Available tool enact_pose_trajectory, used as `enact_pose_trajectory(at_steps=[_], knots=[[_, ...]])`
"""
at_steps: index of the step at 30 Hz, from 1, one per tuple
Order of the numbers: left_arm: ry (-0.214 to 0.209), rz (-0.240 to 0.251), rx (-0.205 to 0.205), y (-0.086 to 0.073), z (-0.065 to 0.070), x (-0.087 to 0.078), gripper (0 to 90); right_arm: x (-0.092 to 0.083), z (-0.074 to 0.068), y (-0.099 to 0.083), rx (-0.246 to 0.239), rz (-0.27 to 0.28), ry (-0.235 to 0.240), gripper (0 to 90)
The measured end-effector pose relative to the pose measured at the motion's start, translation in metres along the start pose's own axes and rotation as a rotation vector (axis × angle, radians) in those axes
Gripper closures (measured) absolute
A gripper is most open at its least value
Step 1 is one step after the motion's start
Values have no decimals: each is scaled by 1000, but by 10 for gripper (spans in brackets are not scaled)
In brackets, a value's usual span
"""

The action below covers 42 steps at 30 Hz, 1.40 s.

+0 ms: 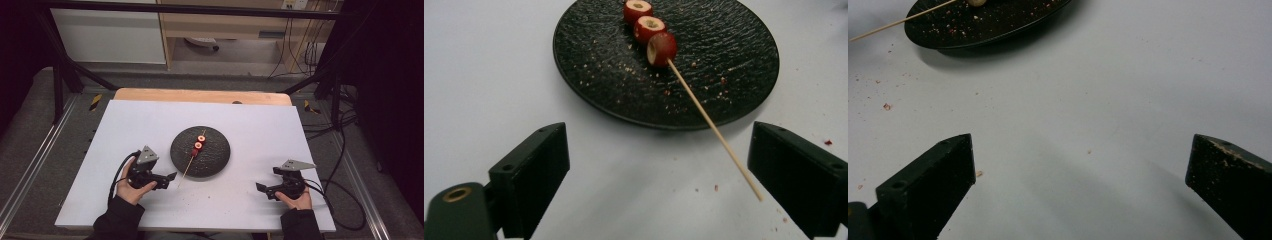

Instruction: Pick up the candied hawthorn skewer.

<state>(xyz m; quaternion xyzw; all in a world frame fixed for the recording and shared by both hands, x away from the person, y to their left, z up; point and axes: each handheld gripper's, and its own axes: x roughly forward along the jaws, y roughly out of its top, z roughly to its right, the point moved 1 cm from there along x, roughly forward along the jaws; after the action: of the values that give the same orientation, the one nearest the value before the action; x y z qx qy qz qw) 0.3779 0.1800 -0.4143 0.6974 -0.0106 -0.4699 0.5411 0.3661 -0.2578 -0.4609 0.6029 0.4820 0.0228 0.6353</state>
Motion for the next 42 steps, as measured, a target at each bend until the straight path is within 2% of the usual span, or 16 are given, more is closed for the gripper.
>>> enact_pose_trajectory(at_steps=[5, 10, 14, 15, 16, 17, 21, 24, 26, 27, 32, 36, 42], knots=[[-2, -41, -4, 14, 9, 18, 174, 0, 0, 0, 0, -4, -1, 7], [0, -66, -3, 21, 14, 31, 238, -1, 0, 0, 3, 2, 0, 7], [17, -94, 3, 26, 18, 42, 338, 0, 0, 1, 5, 2, 1, 7], [21, -104, 1, 27, 19, 45, 338, 0, 0, 1, 5, 2, 1, 7], [24, -114, -1, 28, 19, 48, 392, 0, 0, 1, 4, 2, 0, 7], [31, -131, -4, 30, 19, 53, 410, -1, 0, 1, 4, 3, 0, 7], [18, -149, -20, 31, 20, 61, 498, -1, 0, 1, 4, 2, 1, 7], [26, -164, -25, 31, 20, 65, 564, -1, 0, 1, 5, 2, 2, 7], [30, -164, -26, 31, 21, 66, 586, -1, 0, 1, 3, 3, 1, 7], [32, -163, -28, 31, 22, 67, 631, -1, 0, 1, 2, 3, 2, 8], [33, -164, -38, 32, 25, 69, 731, -1, 0, 1, 3, 2, 2, 8], [44, -165, -39, 33, 29, 71, 785, -1, 0, 1, 5, 4, 4, 9], [68, -160, -68, 33, 30, 74, 829, -1, 0, 1, 2, 4, 3, 9]])
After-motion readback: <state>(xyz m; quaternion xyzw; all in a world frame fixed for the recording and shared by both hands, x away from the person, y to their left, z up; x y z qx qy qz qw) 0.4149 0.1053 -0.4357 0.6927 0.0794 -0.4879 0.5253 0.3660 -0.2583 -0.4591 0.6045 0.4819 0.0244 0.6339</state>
